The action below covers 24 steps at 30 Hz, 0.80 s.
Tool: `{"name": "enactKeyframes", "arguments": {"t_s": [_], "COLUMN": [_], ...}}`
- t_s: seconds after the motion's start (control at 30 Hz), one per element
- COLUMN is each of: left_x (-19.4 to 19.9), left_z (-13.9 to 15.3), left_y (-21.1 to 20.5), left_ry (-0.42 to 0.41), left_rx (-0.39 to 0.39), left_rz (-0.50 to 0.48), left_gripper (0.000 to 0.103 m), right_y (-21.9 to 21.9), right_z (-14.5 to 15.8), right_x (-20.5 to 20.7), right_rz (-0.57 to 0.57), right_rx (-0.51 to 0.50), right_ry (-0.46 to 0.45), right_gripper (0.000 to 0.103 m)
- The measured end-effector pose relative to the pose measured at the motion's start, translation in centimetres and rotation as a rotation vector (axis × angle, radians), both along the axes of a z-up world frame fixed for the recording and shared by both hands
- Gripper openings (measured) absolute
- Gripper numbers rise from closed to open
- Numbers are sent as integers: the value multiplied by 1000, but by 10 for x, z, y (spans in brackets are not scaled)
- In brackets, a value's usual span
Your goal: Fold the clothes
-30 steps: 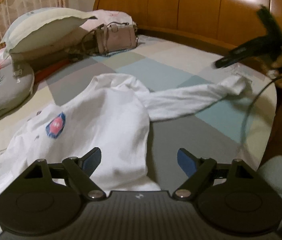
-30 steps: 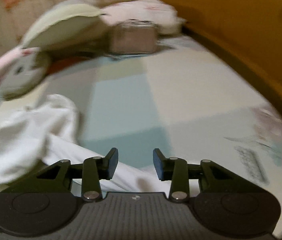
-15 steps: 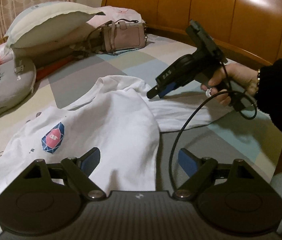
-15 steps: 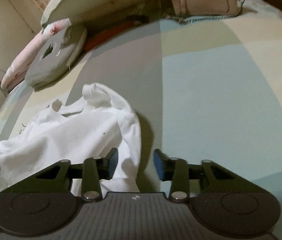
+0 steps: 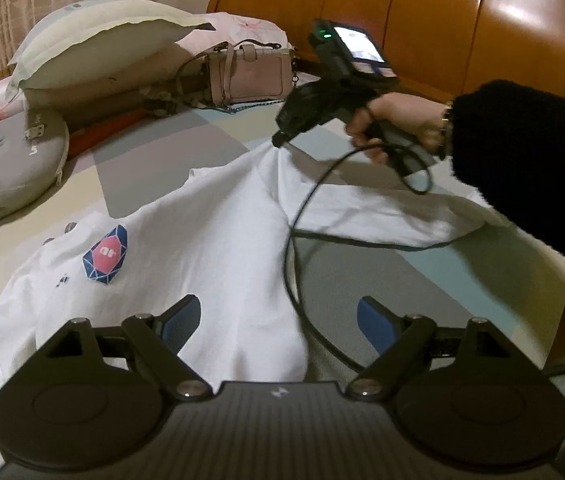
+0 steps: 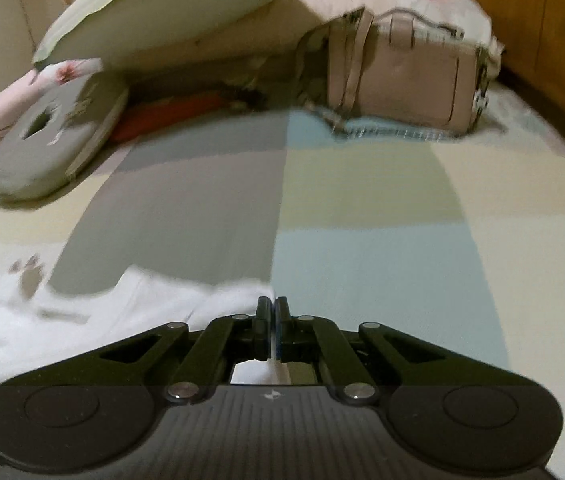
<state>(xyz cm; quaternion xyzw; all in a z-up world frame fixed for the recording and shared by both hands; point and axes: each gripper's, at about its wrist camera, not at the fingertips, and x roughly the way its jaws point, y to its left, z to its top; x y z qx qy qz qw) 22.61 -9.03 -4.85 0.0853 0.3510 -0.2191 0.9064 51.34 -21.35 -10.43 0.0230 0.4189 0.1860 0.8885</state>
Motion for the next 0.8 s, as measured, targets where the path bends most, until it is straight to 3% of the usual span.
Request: {"name": "enactKeyframes", "arguments": {"t_s": [0.13, 0.3, 0.57, 0.67, 0.73, 0.8], "left_x": [-1, -5, -29, -42, -49, -56], "left_z": [2, 2, 8, 8, 6, 2], "left_y": [6, 11, 3, 3, 4, 6], "left_ry": [-7, -11, -4, 0, 15, 36], "left_rx": [-6, -14, -9, 7, 5, -5], "left_rz": [-4, -20, -85, -96, -97, -98], "left_gripper": [86, 86, 86, 86, 86, 86], "right_y": [3, -29, -113, -146, -167, -180], "right_z": [4, 20, 26, 27, 28, 25], "right_x": [12, -32, -140, -183, -213, -236], "right_rz": [-9, 7, -117, -175, -213, -233], "right_rx": [9, 14, -22, -8, 1, -17], "right_ry": [4, 7, 18, -11, -36, -39], "right_gripper": [10, 19, 25, 38, 53, 53]}}
